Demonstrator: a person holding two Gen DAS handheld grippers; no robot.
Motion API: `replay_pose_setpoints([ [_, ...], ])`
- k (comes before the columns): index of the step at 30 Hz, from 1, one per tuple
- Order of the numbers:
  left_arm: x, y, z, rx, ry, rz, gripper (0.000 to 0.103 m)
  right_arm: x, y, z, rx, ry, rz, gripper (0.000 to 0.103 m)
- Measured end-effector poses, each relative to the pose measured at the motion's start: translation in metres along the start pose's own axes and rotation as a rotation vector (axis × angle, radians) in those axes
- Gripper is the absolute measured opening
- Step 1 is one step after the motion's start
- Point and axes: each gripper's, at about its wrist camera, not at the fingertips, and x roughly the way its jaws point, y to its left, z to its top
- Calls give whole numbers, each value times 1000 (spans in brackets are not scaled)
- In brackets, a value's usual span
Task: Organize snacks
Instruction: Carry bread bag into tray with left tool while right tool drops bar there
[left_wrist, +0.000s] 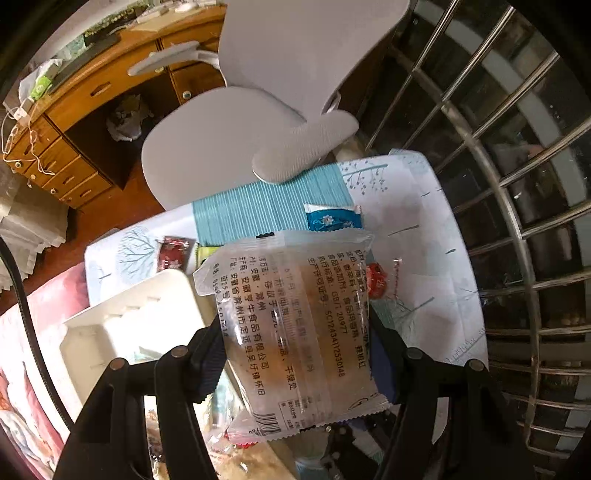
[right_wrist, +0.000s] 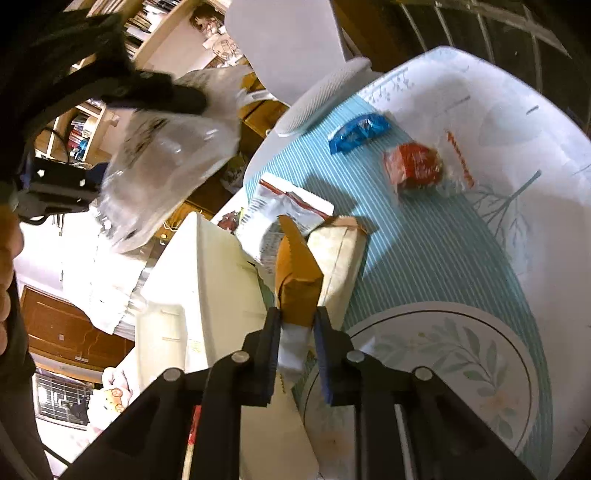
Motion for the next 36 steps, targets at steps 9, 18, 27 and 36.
replay_pose_setpoints([
  [9, -67, 34, -44, -6, -87, -68, 64, -52, 27, -14, -41, -142, -87, 17],
  [18, -117, 90, -101, -10, -173, -157, 65, -100, 69, -35, -77, -283, -134, 17],
  [27, -125, 143, -156, -3, -184, -134, 66, -108, 112, -76, -81, -320, -124, 17],
  [36, -115, 181, -208, -1, -202, -146, 66, -92, 151, -121, -120, -239, -95, 17],
])
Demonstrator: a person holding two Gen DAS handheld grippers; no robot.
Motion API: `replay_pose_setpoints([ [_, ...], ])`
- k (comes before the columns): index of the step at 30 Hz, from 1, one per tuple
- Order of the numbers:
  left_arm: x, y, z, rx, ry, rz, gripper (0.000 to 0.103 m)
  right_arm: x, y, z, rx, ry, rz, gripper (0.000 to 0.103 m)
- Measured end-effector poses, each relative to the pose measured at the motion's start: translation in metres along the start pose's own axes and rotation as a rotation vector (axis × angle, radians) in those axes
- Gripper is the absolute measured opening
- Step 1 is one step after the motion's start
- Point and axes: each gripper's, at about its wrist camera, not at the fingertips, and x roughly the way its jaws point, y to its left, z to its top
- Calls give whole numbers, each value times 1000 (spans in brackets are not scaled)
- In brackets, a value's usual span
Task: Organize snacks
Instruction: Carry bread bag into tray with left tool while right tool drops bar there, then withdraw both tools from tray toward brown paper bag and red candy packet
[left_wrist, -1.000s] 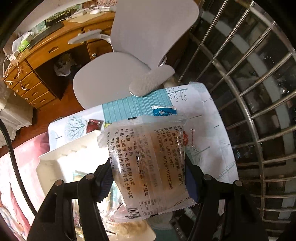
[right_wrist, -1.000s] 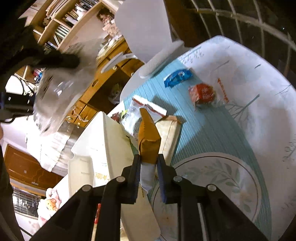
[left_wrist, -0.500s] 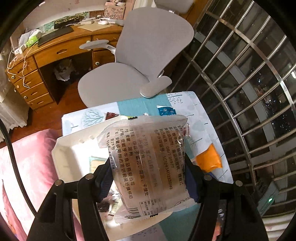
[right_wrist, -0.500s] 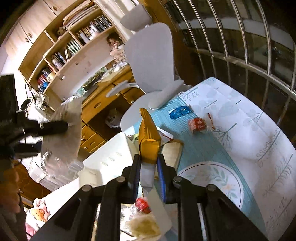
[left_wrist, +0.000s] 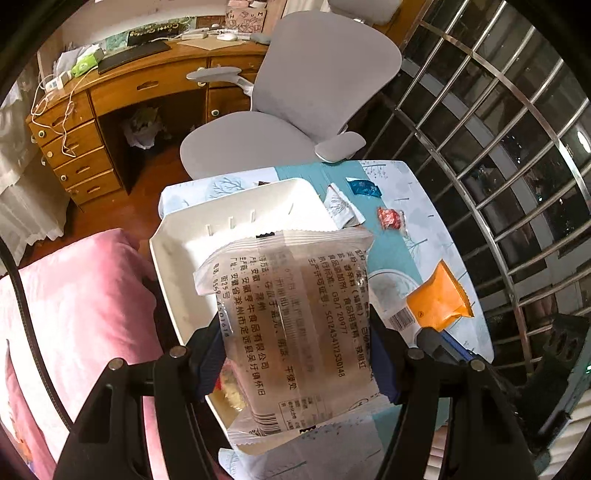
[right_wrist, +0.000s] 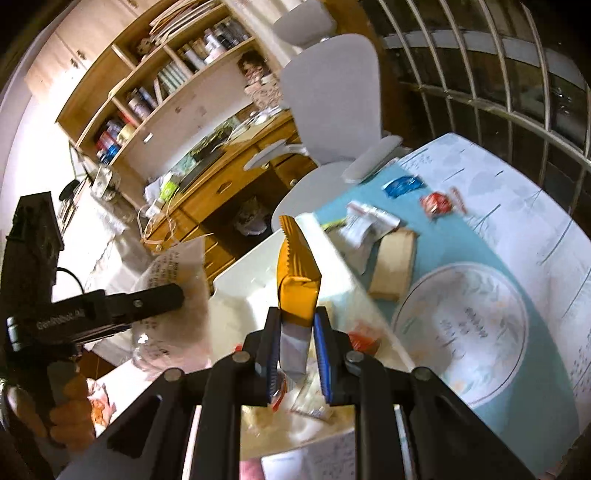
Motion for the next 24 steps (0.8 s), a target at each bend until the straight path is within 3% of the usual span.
replay_pose_setpoints([
  [6, -4, 9, -21, 39, -50, -17, 74, 8, 17, -18, -3, 88, 10, 19],
  [9, -10, 9, -26, 31, -77, -40, 84, 7, 15, -23, 19, 134, -22, 19],
  [11, -12, 8, -30, 26, -85, -40, 85, 2, 11, -25, 35, 142, -38, 19],
  [19, -2, 15, -59, -47, -2, -81, 86, -14, -12, -37, 74, 160, -102, 37],
  [24, 14, 17, -80, -75, 23, -32, 92, -13, -25, -40, 65, 216, -135, 39],
])
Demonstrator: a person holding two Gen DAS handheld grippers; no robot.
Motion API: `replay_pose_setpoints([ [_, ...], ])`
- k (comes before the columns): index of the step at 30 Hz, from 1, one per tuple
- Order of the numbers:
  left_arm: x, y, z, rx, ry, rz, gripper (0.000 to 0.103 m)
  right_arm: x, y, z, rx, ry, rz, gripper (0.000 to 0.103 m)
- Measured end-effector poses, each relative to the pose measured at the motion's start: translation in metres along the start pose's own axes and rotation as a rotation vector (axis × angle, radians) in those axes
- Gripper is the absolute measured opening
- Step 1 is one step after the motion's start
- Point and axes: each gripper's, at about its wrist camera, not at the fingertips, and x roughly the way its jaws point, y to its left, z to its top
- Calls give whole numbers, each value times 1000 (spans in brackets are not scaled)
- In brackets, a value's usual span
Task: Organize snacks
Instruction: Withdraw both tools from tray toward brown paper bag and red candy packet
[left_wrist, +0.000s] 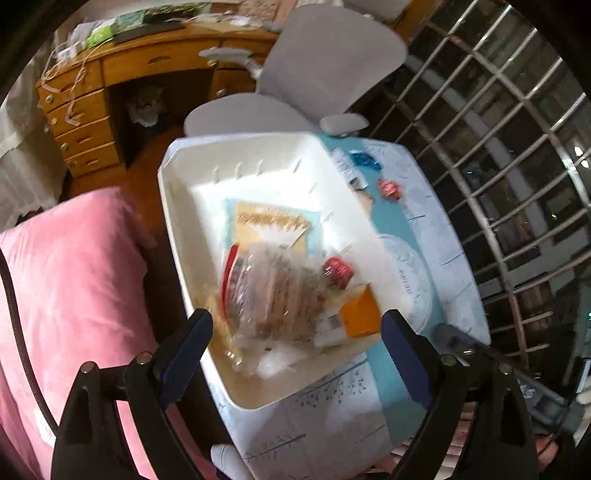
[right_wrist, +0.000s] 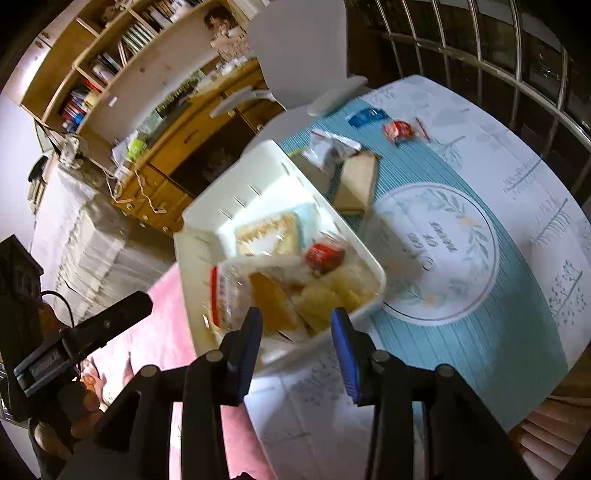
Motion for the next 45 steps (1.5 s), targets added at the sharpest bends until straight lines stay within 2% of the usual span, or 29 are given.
replay_pose_setpoints([
  [7, 20, -12, -11, -28, 28, -1, 92, -3, -21, 11, -31, 1, -21, 50],
  [16, 41, -62, 2, -18, 12, 11, 92, 0, -63, 48, -62, 9, -28, 58],
  [22, 57, -109, 19, 11, -27, 71, 92, 8, -96, 84, -79, 43, -8, 59],
  [26, 72, -139, 35, -5, -42, 53, 92, 15, -114, 109, -112, 49, 2, 59],
  [31, 93, -174, 57, 5, -67, 91, 92, 29, -138, 139, -160, 65, 24, 60],
  [37, 126, -203, 82, 49, -49, 153, 92, 42, -159, 168, -210, 35, 43, 60],
  [45, 181, -219, 114, 86, 40, 227, 92, 69, -184, 210, -235, -47, 85, 60],
])
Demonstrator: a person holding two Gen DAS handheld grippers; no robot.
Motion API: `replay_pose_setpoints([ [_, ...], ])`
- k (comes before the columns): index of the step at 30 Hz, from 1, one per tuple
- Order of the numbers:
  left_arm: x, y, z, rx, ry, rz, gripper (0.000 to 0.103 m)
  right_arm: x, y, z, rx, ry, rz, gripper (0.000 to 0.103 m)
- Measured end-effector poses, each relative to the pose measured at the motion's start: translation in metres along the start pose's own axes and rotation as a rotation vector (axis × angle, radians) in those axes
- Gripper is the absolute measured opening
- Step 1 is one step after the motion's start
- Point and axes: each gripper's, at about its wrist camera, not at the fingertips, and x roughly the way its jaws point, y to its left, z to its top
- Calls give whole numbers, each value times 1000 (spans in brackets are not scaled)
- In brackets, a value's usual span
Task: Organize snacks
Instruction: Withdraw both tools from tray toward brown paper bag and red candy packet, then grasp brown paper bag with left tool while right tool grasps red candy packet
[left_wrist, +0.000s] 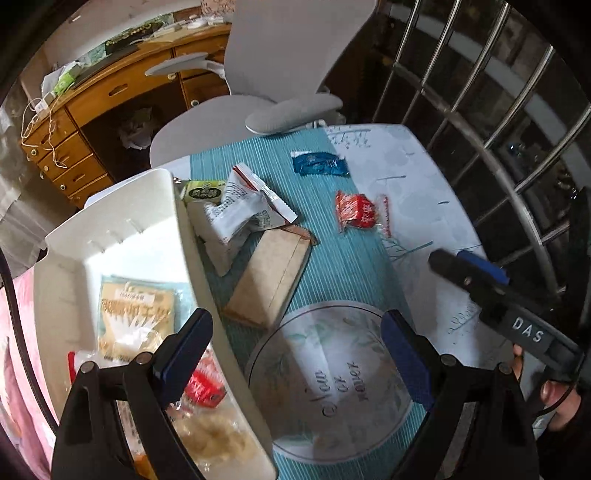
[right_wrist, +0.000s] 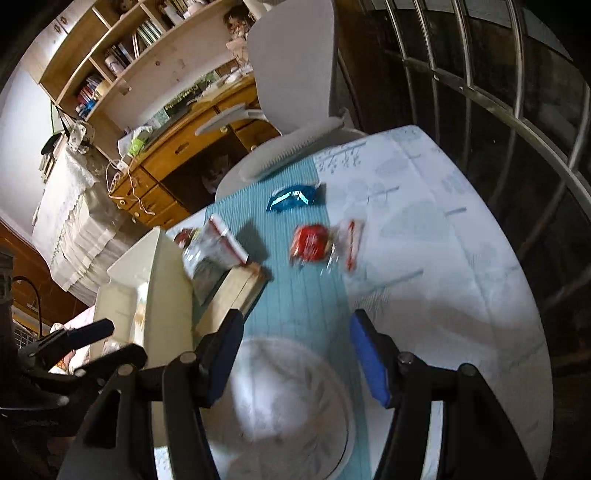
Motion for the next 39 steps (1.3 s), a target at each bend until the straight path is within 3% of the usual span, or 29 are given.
replay_pose_setpoints([
  [10, 66, -19, 46, 38, 173, 47, 92, 39, -17, 21, -136, -89, 8, 65],
  [19, 115, -13, 69, -2, 314, 115, 86, 75, -25, 23, -168, -95, 26, 67],
  [32, 154, 5, 81, -32, 416, 101, 72, 108, -12, 18, -282, -81, -41, 67],
  [39, 168, 19, 83, -48, 438, 84, 69, 122, 1, 14, -344, -71, -110, 68],
])
